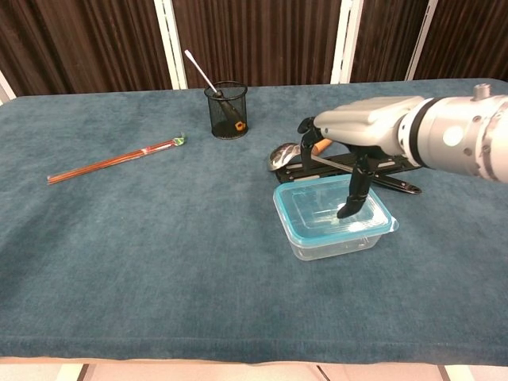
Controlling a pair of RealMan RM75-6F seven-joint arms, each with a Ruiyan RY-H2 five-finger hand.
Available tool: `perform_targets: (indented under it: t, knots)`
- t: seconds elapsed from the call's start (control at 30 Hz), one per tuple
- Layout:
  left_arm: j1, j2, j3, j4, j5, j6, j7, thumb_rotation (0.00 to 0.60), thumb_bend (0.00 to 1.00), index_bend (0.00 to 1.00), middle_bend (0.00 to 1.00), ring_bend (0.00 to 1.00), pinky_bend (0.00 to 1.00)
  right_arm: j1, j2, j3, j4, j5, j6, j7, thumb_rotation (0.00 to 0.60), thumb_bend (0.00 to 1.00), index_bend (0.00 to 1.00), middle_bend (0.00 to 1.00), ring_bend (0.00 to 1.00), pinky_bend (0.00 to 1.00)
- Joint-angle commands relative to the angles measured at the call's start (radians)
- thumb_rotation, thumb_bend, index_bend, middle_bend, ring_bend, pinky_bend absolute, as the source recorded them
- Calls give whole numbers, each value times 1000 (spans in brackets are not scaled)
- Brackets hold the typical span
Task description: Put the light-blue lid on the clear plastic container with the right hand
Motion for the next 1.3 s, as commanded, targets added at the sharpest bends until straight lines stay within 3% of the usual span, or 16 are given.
perform_targets:
  t: [0.03,0.57,1.3]
  knots:
    - [0,0,0,0,1,-1,0,600,442,0,0,0,84,5,-29,3,25,6,13,-13,600,154,439,112,70,146]
    - [-1,-1,-2,1,-4,-3,2,600,442,0,0,0,85,15,-100,22,81,23,-5,-36,600,154,470,112,70,146]
    - [0,0,-2,2,-2,1,-1,600,441,0,0,0,84,15,-121,25,110,49,-15,-62,600,154,488,112,70,146]
